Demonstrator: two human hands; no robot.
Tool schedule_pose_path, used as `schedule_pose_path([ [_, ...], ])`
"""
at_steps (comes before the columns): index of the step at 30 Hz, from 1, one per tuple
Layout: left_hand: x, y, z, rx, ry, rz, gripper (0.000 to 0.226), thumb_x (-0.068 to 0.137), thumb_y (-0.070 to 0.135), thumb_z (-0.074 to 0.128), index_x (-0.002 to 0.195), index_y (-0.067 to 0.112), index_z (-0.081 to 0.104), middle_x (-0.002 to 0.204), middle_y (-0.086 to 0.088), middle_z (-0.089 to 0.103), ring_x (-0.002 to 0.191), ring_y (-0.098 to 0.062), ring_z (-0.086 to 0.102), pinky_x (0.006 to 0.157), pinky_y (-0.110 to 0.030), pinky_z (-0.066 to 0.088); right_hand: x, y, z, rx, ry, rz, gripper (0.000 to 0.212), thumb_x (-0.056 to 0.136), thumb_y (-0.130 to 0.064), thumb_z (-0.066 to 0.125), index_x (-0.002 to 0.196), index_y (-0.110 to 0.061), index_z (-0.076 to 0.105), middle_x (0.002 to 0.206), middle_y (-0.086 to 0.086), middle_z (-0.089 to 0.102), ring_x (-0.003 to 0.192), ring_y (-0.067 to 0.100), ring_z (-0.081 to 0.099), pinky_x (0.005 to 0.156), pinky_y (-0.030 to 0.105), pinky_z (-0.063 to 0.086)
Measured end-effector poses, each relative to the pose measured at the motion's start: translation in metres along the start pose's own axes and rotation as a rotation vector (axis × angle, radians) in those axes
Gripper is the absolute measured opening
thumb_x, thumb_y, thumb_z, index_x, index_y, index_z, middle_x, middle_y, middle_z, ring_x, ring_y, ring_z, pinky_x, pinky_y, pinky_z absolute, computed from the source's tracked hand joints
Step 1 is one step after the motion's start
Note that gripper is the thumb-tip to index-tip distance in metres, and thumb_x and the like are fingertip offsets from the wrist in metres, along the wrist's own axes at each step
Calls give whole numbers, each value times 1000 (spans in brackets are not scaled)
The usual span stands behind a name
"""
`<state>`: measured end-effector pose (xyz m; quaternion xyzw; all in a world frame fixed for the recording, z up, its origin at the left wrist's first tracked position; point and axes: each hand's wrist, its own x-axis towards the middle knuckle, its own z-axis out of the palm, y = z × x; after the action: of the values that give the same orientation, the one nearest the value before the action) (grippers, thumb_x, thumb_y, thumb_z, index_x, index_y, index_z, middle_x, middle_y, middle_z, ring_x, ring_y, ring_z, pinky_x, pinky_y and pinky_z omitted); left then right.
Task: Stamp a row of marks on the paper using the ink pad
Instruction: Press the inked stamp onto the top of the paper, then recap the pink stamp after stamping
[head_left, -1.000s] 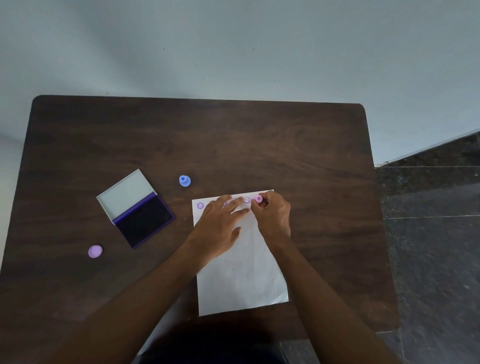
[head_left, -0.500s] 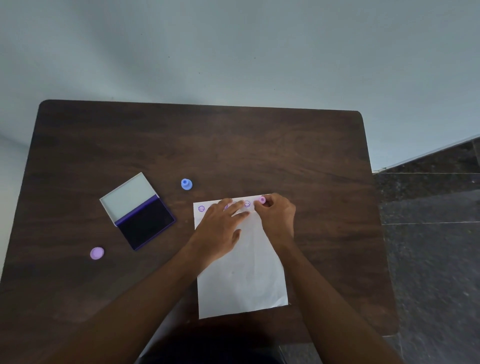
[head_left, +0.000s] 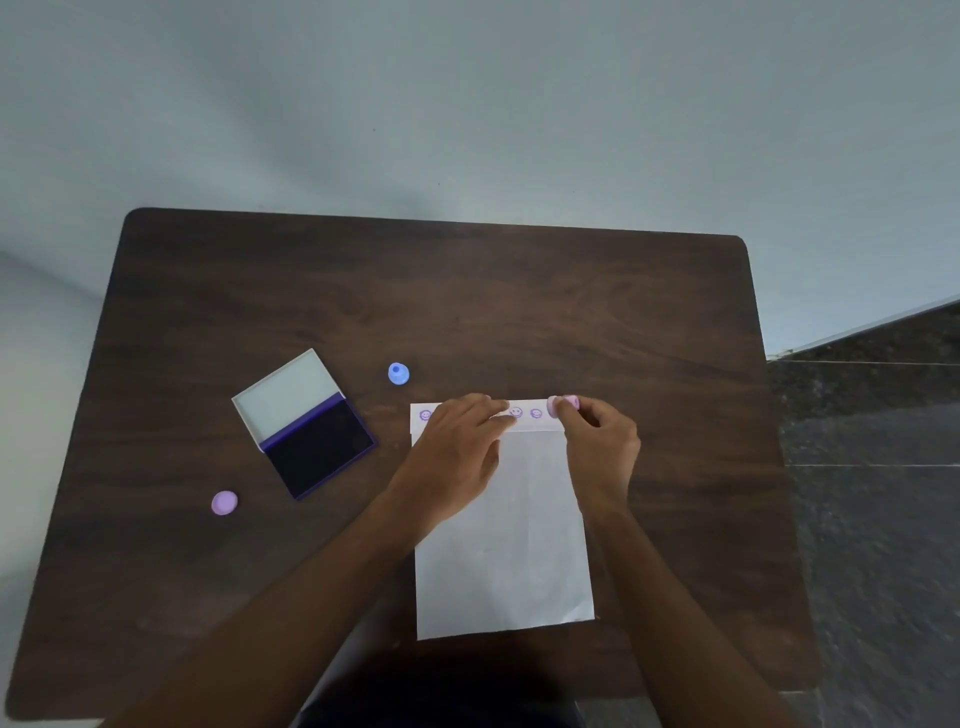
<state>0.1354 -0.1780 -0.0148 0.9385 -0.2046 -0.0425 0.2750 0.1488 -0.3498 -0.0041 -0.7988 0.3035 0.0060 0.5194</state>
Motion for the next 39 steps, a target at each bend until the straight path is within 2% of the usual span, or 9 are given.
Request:
schedule_pose_path([
  [8, -29, 0, -23, -171, 199, -255, 29, 89, 22, 66, 118, 17, 67, 117, 0, 70, 107, -14, 63, 96, -23, 44, -39, -13, 20, 272, -317, 128, 6, 78, -19, 77, 81, -14, 78, 73, 8, 75, 60, 21, 65, 60, 33, 58],
  [12, -44, -3, -35, -302, 53, -714, 30, 93, 35, 59, 120, 21, 62, 121, 3, 63, 99, -9, 56, 87, -18, 43, -62, -19, 39, 308, -410, 216, 9, 83, -17, 73, 85, -11, 79, 80, 11, 76, 70, 28, 69, 69, 38, 60],
  [14, -40, -11, -41, -293, -122, -1138, 38, 90, 29, 65, 123, 15, 54, 127, -5, 58, 107, -16, 54, 99, -26, 40, -73, -24, 50, 326, -436, 250, 10, 85, -17, 70, 84, -12, 79, 80, 11, 77, 73, 31, 70, 73, 39, 61],
  [15, -52, -17, -45, -336, -260, -1213, 46, 87, 28, 69, 127, 13, 50, 132, -9, 55, 114, -22, 53, 105, -33, 37, -77, -26, 54, 327, -440, 265, 11, 86, -17, 70, 84, -12, 79, 80, 11, 77, 75, 32, 71, 74, 39, 60],
  [17, -72, -28, -47, -368, -274, -1257, 58, 83, 26, 73, 131, 10, 45, 137, -13, 49, 122, -27, 49, 109, -40, 33, -85, -31, 65, 312, -459, 285, 10, 86, -18, 70, 84, -13, 79, 81, 9, 77, 78, 33, 72, 76, 37, 60],
  [20, -88, -28, -64, -411, -15, -1173, 54, 87, 30, 68, 134, 12, 48, 136, -10, 51, 123, -25, 50, 109, -38, 35, -96, -38, 79, 315, -496, 314, 9, 85, -16, 72, 79, -17, 78, 82, 8, 77, 77, 32, 73, 76, 36, 60],
  [24, -139, -39, -77, -433, 308, -937, 28, 94, 25, 58, 121, 19, 63, 122, -1, 64, 110, -11, 58, 95, -22, 42, -107, -47, 94, 343, -592, 325, 10, 86, -13, 70, 80, -15, 78, 83, 10, 77, 75, 33, 73, 68, 34, 61],
  [29, -183, -79, -72, -331, 509, -1032, 15, 91, 24, 64, 105, 22, 69, 99, 6, 66, 88, -4, 60, 84, -23, 52, -123, -54, 113, 345, -690, 331, 8, 85, -14, 70, 85, -13, 78, 87, 14, 76, 74, 33, 73, 64, 32, 61],
  [39, -217, -133, -57, -328, 535, -1171, 30, 83, 25, 74, 110, 21, 62, 109, 3, 59, 99, -16, 57, 87, -29, 52, -145, -55, 138, 306, -755, 330, 9, 86, -15, 70, 91, -11, 77, 90, 15, 76, 75, 34, 73, 66, 32, 61],
])
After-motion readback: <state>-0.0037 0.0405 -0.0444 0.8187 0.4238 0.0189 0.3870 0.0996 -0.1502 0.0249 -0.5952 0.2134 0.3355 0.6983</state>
